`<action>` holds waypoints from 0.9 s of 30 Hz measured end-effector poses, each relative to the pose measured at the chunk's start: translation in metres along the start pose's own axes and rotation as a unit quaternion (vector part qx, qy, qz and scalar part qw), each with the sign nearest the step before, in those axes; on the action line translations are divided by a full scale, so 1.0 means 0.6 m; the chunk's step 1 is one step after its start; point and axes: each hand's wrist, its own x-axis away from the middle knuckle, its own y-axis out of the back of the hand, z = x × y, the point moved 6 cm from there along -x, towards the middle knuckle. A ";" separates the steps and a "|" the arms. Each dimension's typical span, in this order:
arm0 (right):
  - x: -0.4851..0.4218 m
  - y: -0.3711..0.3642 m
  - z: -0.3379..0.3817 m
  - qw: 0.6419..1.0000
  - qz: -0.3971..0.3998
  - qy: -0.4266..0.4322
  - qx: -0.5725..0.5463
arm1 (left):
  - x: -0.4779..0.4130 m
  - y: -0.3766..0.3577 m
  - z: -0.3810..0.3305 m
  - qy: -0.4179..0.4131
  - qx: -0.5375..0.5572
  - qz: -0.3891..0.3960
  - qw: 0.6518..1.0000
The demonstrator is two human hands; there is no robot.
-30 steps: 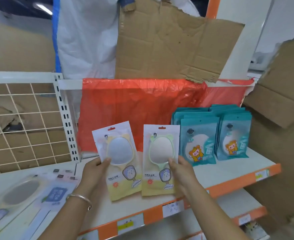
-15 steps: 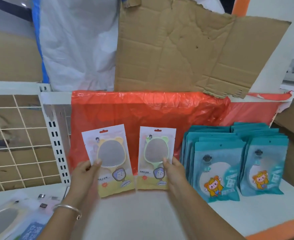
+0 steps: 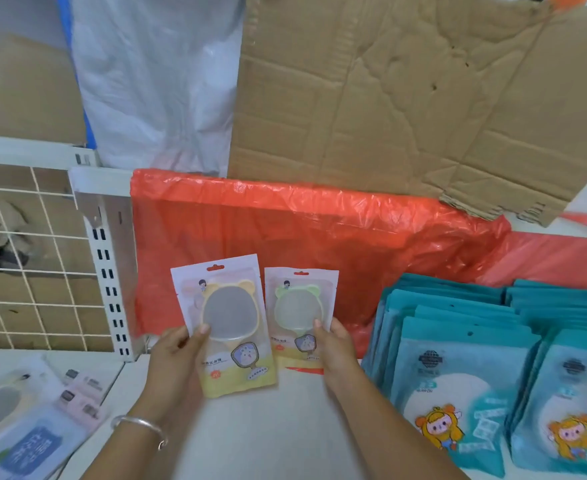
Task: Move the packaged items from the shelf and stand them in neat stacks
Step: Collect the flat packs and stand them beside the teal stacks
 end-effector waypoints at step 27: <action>0.027 0.012 -0.028 0.995 -0.100 -0.022 -0.020 | 0.025 -0.079 0.021 0.019 0.022 0.078 0.996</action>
